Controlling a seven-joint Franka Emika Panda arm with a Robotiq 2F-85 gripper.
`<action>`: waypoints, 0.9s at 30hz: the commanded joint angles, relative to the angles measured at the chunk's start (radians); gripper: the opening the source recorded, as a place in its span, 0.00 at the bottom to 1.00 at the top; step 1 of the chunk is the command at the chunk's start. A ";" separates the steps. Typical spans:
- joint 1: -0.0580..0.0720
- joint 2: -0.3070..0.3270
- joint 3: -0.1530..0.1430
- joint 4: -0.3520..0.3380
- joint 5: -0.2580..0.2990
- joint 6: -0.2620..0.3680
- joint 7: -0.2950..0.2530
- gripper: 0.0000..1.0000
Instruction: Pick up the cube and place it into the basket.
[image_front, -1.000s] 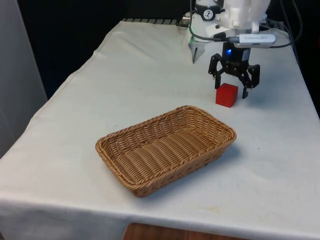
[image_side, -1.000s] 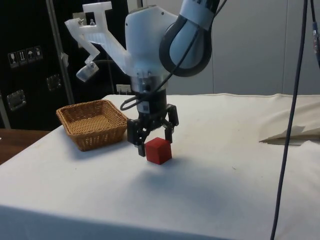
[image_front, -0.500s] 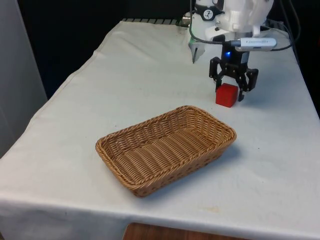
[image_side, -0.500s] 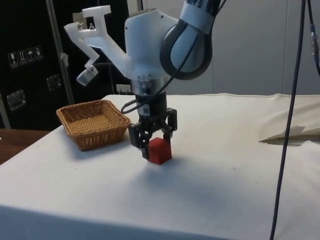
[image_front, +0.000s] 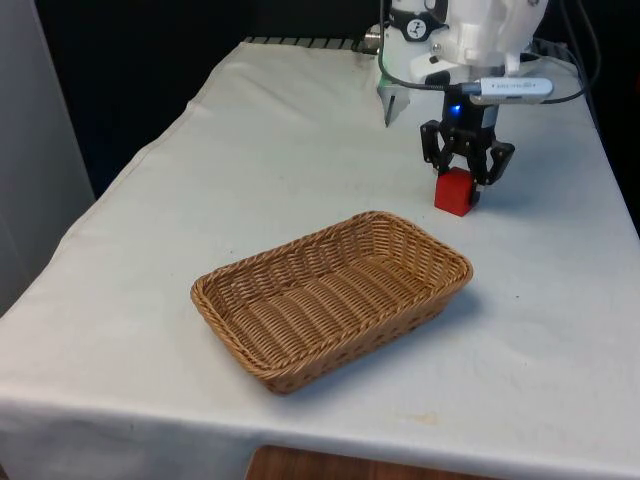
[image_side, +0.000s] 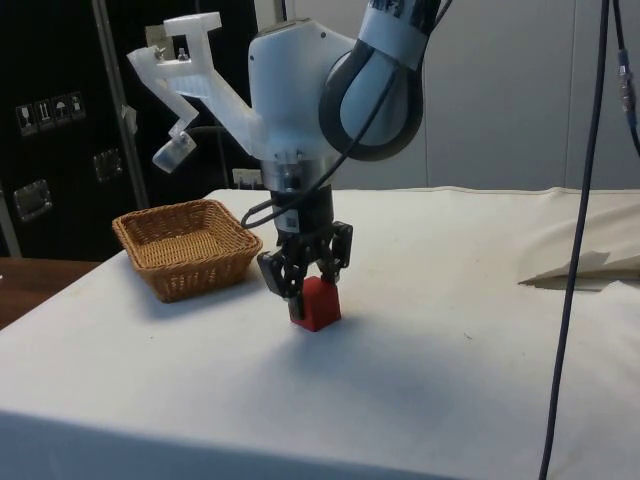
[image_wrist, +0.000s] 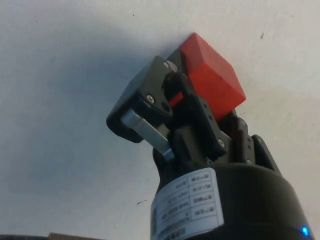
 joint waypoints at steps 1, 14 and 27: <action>0.004 -0.003 -0.005 0.004 -0.005 -0.003 0.008 0.00; -0.010 -0.102 -0.005 0.033 0.004 -0.126 -0.008 0.00; -0.017 -0.173 -0.013 0.088 0.003 -0.249 -0.014 0.00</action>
